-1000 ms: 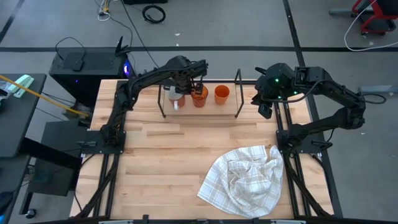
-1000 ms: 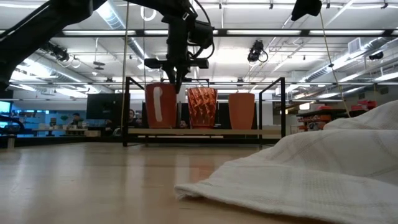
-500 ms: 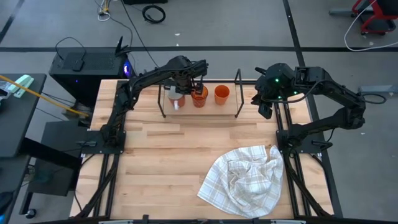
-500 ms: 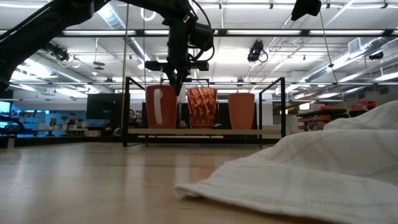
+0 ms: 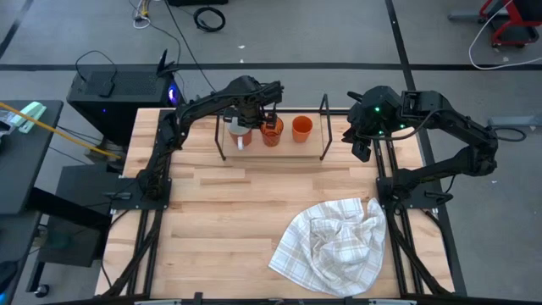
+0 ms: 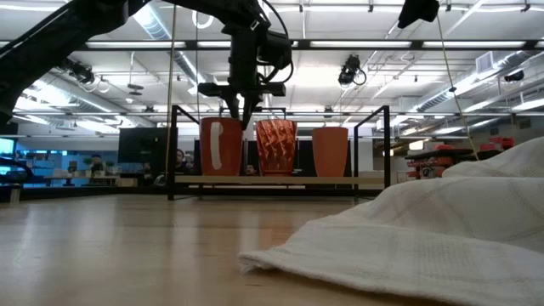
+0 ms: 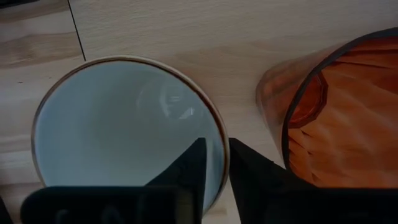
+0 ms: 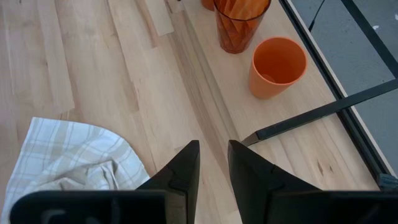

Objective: Stack small to large cups/mugs on shelf
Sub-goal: Put the orange mug on the shelf, then return to Home Position

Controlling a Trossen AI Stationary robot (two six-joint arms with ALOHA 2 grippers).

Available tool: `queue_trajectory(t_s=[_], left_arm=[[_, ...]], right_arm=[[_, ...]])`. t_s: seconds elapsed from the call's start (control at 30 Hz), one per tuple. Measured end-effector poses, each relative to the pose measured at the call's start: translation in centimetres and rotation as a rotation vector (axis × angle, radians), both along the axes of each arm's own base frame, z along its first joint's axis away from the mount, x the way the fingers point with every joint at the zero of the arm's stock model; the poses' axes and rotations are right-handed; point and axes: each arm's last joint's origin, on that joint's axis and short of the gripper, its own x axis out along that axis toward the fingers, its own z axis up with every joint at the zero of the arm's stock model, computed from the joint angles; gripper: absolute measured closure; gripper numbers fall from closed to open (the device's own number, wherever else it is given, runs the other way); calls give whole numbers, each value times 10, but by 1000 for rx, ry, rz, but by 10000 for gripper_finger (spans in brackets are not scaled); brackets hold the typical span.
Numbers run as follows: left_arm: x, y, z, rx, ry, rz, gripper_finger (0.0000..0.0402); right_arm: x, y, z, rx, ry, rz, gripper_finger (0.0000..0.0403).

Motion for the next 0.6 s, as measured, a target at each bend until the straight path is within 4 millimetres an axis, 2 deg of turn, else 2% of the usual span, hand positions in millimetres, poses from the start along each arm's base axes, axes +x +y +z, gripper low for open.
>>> queue_trajectory(t_s=[0.3,0.43,0.6], left_arm=[[0,0,4,4,-13,-2,325],[2,0,19,34,-67,-17,319],[3,-4,50,103,-186,-93,315]], right_arm=[[0,0,0,0,1,0,312],[0,0,0,1,1,0,312],[0,0,0,1,2,0,312]])
